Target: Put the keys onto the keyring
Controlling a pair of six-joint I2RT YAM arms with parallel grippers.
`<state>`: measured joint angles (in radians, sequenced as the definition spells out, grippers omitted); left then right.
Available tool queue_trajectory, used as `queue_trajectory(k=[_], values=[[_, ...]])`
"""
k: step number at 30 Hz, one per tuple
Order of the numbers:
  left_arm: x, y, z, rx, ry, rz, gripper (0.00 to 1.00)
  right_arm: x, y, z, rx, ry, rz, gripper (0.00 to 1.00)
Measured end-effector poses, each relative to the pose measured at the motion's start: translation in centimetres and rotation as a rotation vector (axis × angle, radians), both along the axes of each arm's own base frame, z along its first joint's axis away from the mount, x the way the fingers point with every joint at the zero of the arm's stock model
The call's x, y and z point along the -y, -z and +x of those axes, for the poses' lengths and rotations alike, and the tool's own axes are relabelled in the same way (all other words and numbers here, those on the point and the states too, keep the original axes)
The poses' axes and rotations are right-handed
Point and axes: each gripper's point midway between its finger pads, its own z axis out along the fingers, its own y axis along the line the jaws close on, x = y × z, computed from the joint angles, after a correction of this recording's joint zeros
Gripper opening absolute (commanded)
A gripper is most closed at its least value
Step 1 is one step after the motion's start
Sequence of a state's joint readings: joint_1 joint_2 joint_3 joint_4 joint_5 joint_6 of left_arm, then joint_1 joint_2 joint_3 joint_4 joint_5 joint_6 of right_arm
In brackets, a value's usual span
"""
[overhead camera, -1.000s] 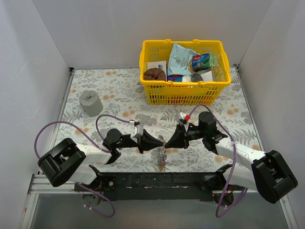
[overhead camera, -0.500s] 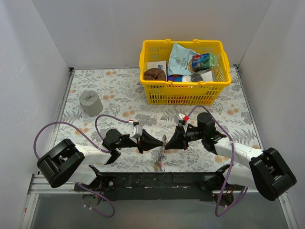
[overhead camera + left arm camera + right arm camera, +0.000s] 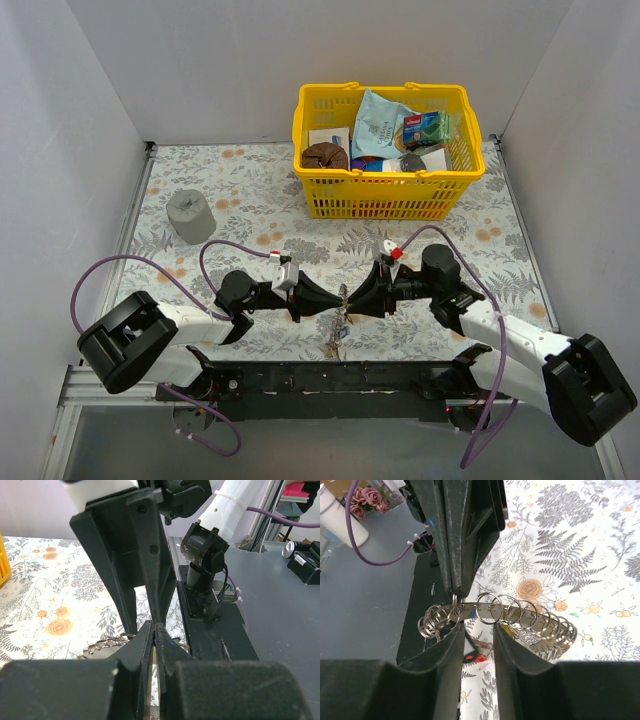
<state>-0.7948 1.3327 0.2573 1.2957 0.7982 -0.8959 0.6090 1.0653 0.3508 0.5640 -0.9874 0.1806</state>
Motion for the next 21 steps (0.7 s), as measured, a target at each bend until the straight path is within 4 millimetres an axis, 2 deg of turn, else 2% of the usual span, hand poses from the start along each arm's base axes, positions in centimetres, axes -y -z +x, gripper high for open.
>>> queue_trajectory(k=[3, 9, 21], values=[[0.0, -0.1, 0.0, 0.004, 0.000, -0.003, 0.00, 0.4, -0.9, 0.1, 0.052, 0.035, 0.016, 0.48], [0.0, -0.2, 0.0, 0.014, -0.002, -0.006, 0.00, 0.7, -2.2, -0.1, 0.110, 0.053, 0.040, 0.51], [0.0, -0.1, 0.0, 0.014, -0.001, -0.006, 0.00, 0.6, -2.1, 0.0, 0.076, 0.056, 0.039, 0.43]])
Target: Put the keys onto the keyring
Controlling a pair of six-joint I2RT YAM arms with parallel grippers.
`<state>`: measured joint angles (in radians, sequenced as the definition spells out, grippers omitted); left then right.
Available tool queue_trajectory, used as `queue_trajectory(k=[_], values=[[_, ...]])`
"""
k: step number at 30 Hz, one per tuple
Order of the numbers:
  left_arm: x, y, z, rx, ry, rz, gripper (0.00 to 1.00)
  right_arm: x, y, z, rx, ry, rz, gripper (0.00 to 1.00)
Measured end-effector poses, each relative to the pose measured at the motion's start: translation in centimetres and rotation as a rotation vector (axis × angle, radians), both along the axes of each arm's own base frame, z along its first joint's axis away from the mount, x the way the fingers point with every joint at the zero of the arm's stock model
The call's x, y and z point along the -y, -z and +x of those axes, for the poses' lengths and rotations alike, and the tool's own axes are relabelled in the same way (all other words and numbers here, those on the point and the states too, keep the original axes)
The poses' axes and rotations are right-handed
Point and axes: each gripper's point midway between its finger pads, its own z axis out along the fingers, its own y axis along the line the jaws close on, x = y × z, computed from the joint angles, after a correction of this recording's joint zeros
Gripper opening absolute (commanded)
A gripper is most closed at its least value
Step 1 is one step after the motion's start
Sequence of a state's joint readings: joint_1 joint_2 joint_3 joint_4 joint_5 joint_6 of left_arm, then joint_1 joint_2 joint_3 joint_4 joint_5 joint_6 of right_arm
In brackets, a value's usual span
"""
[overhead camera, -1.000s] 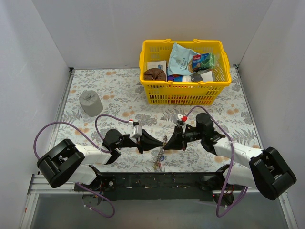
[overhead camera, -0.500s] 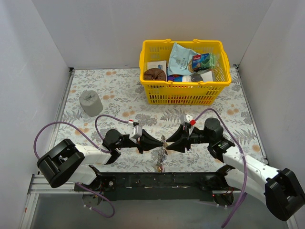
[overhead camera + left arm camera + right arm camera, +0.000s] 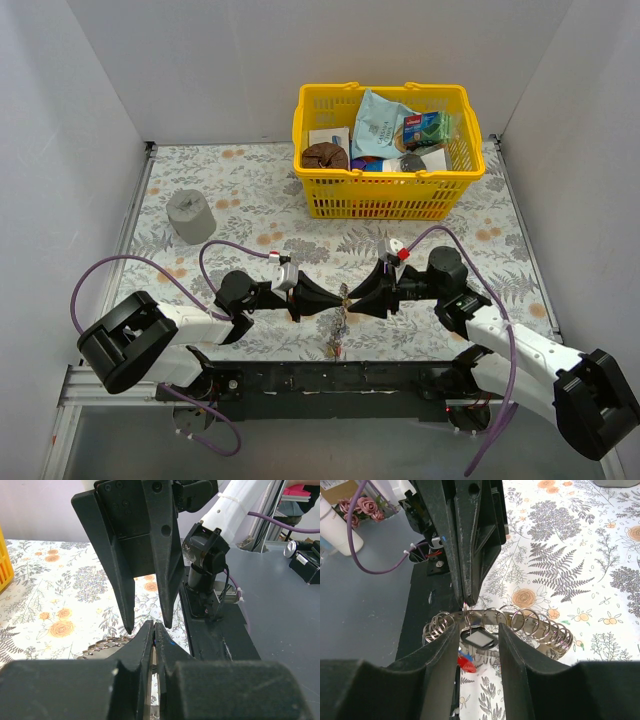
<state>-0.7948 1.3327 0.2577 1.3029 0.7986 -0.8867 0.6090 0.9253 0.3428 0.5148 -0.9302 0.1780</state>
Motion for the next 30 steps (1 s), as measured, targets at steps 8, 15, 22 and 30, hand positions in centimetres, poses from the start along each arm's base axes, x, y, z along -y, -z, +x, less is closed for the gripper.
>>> queue_trajectory(k=[8, 15, 22, 30], values=[[0.0, 0.0, 0.0, 0.000, 0.002, 0.000, 0.00, -0.3, -0.3, 0.1, -0.019, -0.008, 0.017, 0.37], [0.1, -0.1, 0.0, 0.002, 0.002, -0.002, 0.00, -0.5, -0.7, -0.2, -0.030, -0.033, 0.036, 0.29], [0.1, -0.2, 0.0, 0.003, 0.003, -0.003, 0.00, -0.6, -1.2, -0.5, -0.035, -0.059, 0.051, 0.26], [0.1, 0.0, 0.0, -0.002, 0.004, 0.000, 0.00, -0.9, -0.9, -1.1, -0.059, -0.098, 0.050, 0.21]])
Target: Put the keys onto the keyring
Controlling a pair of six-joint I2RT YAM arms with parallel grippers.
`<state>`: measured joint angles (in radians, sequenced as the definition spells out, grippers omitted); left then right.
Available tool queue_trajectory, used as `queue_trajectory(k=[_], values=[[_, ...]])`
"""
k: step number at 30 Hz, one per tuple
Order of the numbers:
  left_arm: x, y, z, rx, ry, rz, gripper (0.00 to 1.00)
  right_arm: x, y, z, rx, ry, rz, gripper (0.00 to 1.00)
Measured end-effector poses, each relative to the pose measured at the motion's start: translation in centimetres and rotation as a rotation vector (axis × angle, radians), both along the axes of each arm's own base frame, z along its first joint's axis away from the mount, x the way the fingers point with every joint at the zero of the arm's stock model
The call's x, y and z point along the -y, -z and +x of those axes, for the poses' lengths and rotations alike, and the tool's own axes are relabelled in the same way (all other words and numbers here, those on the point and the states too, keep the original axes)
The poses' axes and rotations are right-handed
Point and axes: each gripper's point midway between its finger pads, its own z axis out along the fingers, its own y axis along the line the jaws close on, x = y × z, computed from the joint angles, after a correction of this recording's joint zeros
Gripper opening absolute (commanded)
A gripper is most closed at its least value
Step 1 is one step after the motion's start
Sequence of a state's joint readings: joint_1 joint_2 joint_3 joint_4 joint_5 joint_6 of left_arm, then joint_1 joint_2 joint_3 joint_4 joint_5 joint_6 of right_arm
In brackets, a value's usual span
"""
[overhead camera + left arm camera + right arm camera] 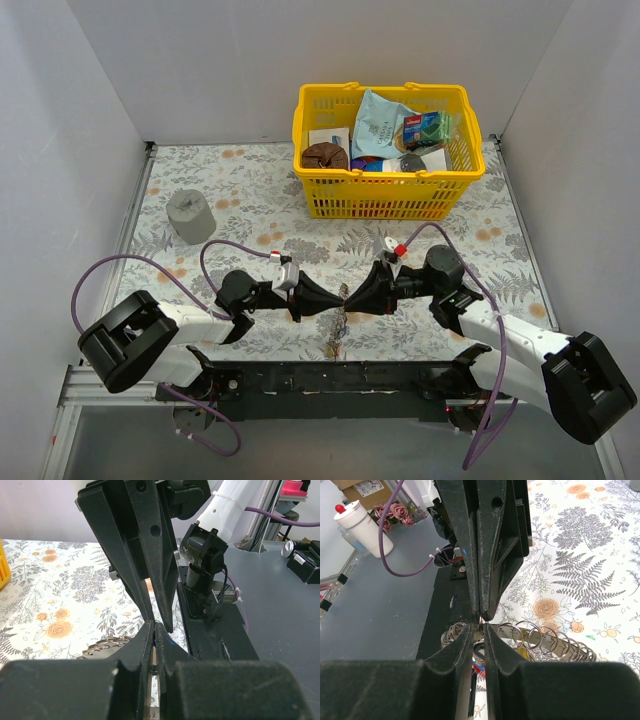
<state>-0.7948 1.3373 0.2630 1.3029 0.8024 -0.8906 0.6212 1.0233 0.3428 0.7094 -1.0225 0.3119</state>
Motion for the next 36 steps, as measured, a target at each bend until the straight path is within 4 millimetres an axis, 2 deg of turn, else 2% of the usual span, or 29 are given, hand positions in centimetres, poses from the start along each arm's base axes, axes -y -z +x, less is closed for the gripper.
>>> queue_trajectory(k=[2, 5, 6, 11, 14, 15, 19, 23, 25, 28, 36], values=[[0.0, 0.0, 0.0, -0.001, 0.001, 0.001, 0.00, -0.1, 0.2, -0.1, -0.009, -0.005, -0.005, 0.20], [0.0, 0.0, -0.1, -0.004, 0.003, 0.001, 0.00, -0.2, 0.3, -0.2, -0.012, -0.010, -0.006, 0.11], [0.0, 0.0, -0.1, -0.004, 0.004, 0.001, 0.00, -0.2, 0.3, -0.2, -0.013, -0.011, -0.007, 0.02], [0.0, 0.1, -0.1, -0.007, 0.007, 0.004, 0.00, -0.2, 0.6, -0.1, -0.017, -0.010, -0.017, 0.01], [0.0, 0.3, 0.0, -0.009, 0.004, 0.010, 0.13, -0.3, 0.8, 0.2, -0.014, -0.012, -0.036, 0.01], [0.0, 0.3, 0.0, -0.005, 0.002, 0.011, 0.26, -0.4, 0.8, 0.3, -0.014, -0.013, -0.044, 0.01], [-0.1, -0.8, 0.1, 0.046, -0.008, -0.007, 0.45, -0.4, 1.4, 0.7, -0.020, -0.005, -0.102, 0.01], [0.2, -2.7, 0.9, 0.114, -0.030, -0.007, 0.52, -0.3, 2.4, 1.5, -0.042, 0.017, -0.195, 0.01], [0.3, -3.0, 1.3, 0.130, -0.041, 0.015, 0.53, -0.2, 2.7, 1.9, -0.047, 0.027, -0.242, 0.01], [0.5, -2.4, 2.2, 0.133, -0.053, 0.074, 0.55, 0.0, 2.8, 2.7, -0.041, 0.052, -0.305, 0.01], [1.5, 1.5, 3.3, 0.060, -0.010, 0.259, 0.52, 1.7, 4.7, 3.6, -0.077, 0.115, -0.514, 0.01]])
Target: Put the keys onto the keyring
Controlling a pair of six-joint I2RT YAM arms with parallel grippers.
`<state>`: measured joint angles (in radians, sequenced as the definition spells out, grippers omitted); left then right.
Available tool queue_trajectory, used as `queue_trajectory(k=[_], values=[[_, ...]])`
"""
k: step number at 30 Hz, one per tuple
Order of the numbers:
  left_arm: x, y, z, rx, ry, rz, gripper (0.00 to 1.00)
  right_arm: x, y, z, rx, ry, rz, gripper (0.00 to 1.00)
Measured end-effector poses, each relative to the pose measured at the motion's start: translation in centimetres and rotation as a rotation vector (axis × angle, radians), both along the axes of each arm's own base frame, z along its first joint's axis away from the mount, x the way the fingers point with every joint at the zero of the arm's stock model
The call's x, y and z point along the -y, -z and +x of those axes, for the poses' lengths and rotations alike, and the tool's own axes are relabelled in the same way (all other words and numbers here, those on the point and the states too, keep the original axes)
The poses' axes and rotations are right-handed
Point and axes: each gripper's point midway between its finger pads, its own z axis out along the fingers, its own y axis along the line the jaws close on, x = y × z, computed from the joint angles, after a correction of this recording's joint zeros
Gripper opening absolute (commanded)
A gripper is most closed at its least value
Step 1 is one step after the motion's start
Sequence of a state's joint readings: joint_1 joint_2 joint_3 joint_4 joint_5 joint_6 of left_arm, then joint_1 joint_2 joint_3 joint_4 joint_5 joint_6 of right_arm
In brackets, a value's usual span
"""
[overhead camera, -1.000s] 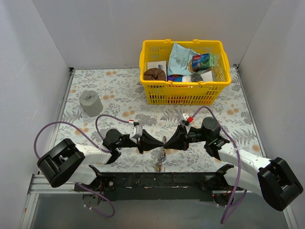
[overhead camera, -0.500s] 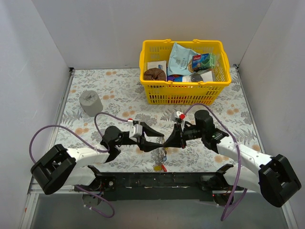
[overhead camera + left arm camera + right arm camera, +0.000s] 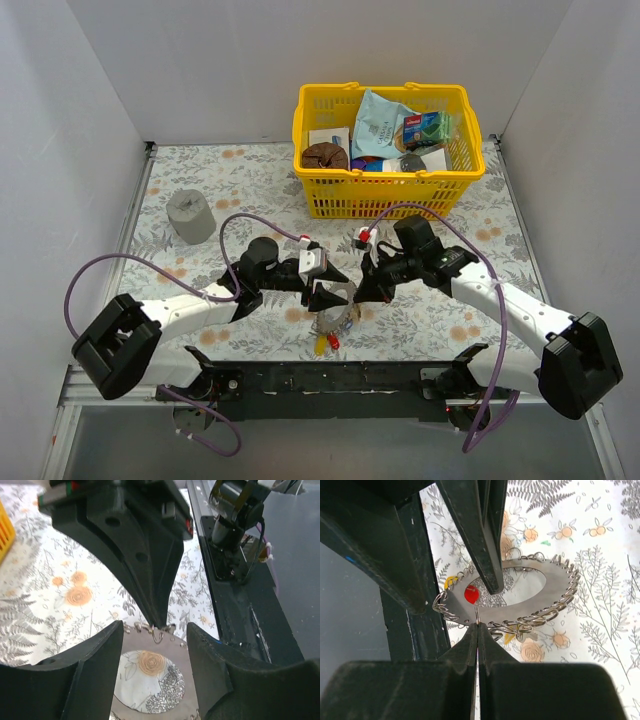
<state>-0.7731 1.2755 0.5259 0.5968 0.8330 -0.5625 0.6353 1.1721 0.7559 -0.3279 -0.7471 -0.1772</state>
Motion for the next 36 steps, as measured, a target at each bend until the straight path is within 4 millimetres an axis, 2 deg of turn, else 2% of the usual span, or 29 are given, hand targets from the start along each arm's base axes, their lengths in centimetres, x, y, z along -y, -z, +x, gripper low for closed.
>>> queue_trajectory(k=[4, 9, 20, 24, 27, 32, 34, 36], values=[[0.2, 1.7, -0.1, -0.044, 0.016, 0.044, 0.51, 0.7, 0.2, 0.0, -0.008, 0.008, -0.056, 0.01], [0.7, 2.9, 0.0, -0.086, 0.038, 0.064, 0.47, 1.2, 0.2, -0.5, -0.025, -0.007, -0.093, 0.01], [1.8, 3.4, 0.0, -0.131, 0.094, 0.057, 0.37, 1.6, 0.5, -1.2, -0.053, -0.034, -0.129, 0.01], [2.2, 3.6, 0.0, -0.151, 0.112, 0.056, 0.24, 1.6, 0.4, -1.3, -0.058, -0.037, -0.134, 0.01], [2.3, 3.7, -0.2, -0.161, 0.130, 0.058, 0.20, 1.6, 0.6, -1.2, -0.054, -0.036, -0.141, 0.01], [2.9, 3.4, -0.3, -0.162, 0.157, 0.060, 0.18, 1.7, 0.7, -1.1, -0.049, -0.033, -0.148, 0.01], [3.0, 3.4, -0.3, -0.159, 0.161, 0.062, 0.23, 1.7, 0.7, -1.1, -0.048, -0.032, -0.149, 0.01], [3.0, 3.4, -0.4, -0.157, 0.166, 0.065, 0.24, 1.7, 0.7, -1.1, -0.047, -0.033, -0.149, 0.01]])
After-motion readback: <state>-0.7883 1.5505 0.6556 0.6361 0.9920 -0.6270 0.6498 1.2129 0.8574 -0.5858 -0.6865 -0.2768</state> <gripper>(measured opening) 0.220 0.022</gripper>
